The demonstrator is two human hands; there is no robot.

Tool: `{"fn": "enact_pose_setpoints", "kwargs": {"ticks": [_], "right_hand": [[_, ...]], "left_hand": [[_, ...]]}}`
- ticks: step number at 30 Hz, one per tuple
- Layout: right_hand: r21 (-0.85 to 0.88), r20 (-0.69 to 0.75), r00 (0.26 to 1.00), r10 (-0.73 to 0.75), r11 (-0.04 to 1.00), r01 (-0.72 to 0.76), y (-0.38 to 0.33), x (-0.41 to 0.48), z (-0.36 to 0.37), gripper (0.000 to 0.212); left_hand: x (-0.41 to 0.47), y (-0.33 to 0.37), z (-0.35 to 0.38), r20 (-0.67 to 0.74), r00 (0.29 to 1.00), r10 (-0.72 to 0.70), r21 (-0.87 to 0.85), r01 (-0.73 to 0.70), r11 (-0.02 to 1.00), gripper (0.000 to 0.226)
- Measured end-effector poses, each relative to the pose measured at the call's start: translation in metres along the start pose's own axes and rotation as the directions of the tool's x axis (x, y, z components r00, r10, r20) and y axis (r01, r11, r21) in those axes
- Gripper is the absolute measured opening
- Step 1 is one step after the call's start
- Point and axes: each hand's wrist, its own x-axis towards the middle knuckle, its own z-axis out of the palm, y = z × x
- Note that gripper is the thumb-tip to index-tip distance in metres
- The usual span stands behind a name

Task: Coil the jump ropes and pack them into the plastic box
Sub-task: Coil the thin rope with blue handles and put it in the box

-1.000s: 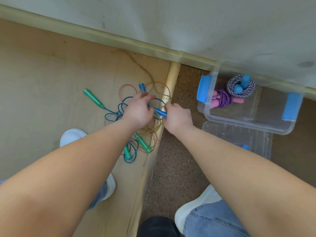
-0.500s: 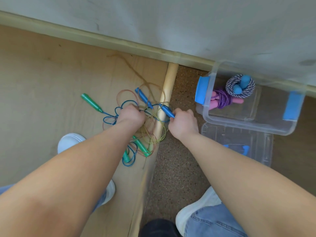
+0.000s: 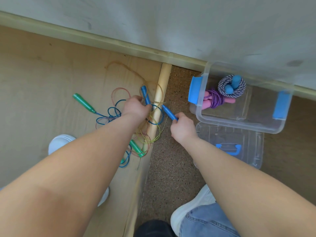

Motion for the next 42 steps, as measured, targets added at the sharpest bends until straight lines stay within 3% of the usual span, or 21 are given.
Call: {"fn": "enact_pose_setpoints", "kwargs": {"ticks": [4, 7, 11, 18, 21, 26, 31, 34, 38, 42], "right_hand": [[0.008, 0.037, 0.999, 0.014, 1.000, -0.014, 0.008, 0.005, -0.002, 0.031], [0.014, 0.066, 0.997, 0.030, 0.999, -0.030, 0.014, 0.003, -0.002, 0.027], [0.014, 0.056, 0.997, 0.047, 0.999, -0.048, 0.017, 0.001, -0.004, 0.026], [0.079, 0.039, 0.996, 0.080, 0.993, -0.083, 0.014, -0.002, -0.006, 0.027], [0.187, 0.002, 0.993, 0.116, 0.976, -0.115, 0.005, -0.006, -0.008, 0.023], [0.225, 0.016, 0.992, 0.122, 0.967, -0.123, -0.001, -0.015, -0.011, 0.016], [0.330, 0.024, 0.999, 0.032, 0.943, -0.039, -0.011, -0.035, -0.021, 0.009], [0.356, 0.037, 0.999, -0.017, 0.935, 0.003, -0.015, -0.051, -0.031, 0.013], [0.397, 0.029, 0.996, -0.080, 0.916, 0.062, -0.020, -0.074, -0.047, 0.013], [0.490, 0.036, 0.994, -0.107, 0.868, 0.076, -0.023, -0.102, -0.064, 0.014]], "left_hand": [[0.003, 0.003, 0.000, 0.044, 0.999, -0.017, 0.097, 0.012, 0.995, 0.032], [0.001, 0.000, 0.000, 0.042, 0.998, -0.049, 0.024, 0.048, 0.999, 0.020], [-0.004, -0.007, -0.002, 0.027, 0.995, -0.097, -0.145, 0.100, 0.984, 0.023], [-0.012, -0.013, -0.006, 0.025, 0.993, -0.115, -0.266, 0.117, 0.957, 0.040], [-0.020, -0.010, -0.016, -0.014, 0.996, -0.085, -0.307, 0.076, 0.949, 0.038], [-0.034, -0.013, -0.023, -0.044, 0.998, -0.036, -0.177, 0.027, 0.984, 0.041], [-0.060, -0.013, -0.035, 0.060, 0.996, 0.060, -0.168, -0.049, 0.985, 0.034], [-0.075, -0.009, -0.036, 0.104, 0.990, 0.097, -0.280, -0.065, 0.958, 0.036], [-0.103, 0.017, -0.044, 0.175, 0.977, 0.121, -0.425, -0.036, 0.905, 0.045], [-0.124, 0.032, -0.057, 0.298, 0.950, 0.095, -0.575, 0.099, 0.812, 0.056]]}}
